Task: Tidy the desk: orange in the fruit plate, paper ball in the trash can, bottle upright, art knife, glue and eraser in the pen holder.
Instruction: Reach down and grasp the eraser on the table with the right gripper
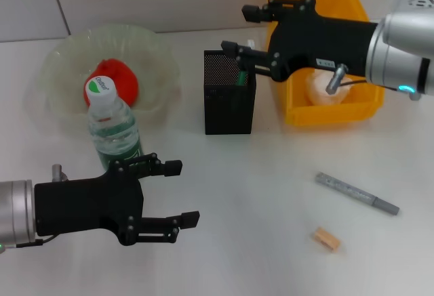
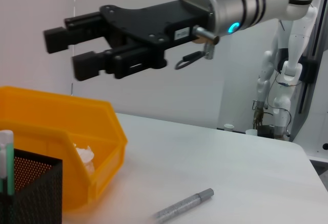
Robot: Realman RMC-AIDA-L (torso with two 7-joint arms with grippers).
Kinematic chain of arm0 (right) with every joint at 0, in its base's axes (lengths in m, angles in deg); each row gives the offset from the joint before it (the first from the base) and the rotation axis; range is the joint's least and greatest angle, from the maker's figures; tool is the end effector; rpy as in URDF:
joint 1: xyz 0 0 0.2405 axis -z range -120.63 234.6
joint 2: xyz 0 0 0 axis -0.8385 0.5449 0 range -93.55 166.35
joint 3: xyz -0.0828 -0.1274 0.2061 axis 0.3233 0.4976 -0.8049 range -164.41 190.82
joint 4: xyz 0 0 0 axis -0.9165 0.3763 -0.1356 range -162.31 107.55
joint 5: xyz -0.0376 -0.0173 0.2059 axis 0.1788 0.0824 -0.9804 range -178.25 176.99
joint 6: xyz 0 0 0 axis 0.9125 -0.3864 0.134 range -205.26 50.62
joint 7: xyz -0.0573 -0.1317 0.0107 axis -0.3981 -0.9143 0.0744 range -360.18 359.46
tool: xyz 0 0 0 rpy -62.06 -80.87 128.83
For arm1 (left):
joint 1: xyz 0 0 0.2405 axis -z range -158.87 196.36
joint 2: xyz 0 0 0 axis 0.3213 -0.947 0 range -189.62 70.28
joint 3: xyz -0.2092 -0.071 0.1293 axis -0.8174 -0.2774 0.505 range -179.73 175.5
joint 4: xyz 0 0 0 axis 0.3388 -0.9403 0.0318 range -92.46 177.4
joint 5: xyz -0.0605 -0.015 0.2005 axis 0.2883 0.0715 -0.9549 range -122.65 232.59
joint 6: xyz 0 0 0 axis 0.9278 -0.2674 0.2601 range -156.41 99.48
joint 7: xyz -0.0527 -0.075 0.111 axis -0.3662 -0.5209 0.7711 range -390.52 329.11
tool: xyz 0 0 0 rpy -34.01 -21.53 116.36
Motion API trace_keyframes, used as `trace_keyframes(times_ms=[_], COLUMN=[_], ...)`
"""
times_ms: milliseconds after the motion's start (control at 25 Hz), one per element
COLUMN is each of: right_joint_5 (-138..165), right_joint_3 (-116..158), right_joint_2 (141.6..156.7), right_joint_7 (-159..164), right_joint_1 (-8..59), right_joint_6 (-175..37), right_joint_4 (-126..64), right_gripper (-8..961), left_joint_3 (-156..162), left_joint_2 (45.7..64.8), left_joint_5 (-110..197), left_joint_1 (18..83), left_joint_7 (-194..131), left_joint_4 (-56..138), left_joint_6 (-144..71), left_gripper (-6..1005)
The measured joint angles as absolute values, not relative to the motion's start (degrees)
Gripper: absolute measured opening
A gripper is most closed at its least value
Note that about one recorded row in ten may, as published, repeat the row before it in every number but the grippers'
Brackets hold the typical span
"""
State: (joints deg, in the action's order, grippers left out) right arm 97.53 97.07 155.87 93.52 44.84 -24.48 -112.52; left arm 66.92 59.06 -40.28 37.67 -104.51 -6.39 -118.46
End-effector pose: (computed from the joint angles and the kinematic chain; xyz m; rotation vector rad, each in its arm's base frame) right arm 0.1498 0.3442 0.0232 -2.4238 0.1248 0.5399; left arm -0.2367 0.2830 -0.0241 -2.9179 -0.2866 -0.7626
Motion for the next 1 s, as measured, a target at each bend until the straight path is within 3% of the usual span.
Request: trace_keyframes(times_ms=[320,1000], right_joint_5=[99.5,125.7], right_joint_3=[96.2,96.7], right_joint_2=[155.72,155.64], right_joint_7=[97.9,128.0], right_joint_1=[47.6,45.7], right_joint_6=[-20.3,-4.9], right_joint_4=[-114.5,-127.4], right_gripper=[596,593], left_joint_3=[67.0,67.1], left_joint_2=[59.07,59.07], left_joint_5=[-40.2,-40.2], left_joint_1=[37.7,37.9], left_joint_7=[-104.4,-104.4], left_joint_4=[-6.1,-5.3], left_joint_6=[-118.3,-118.0], left_gripper=[861,861])
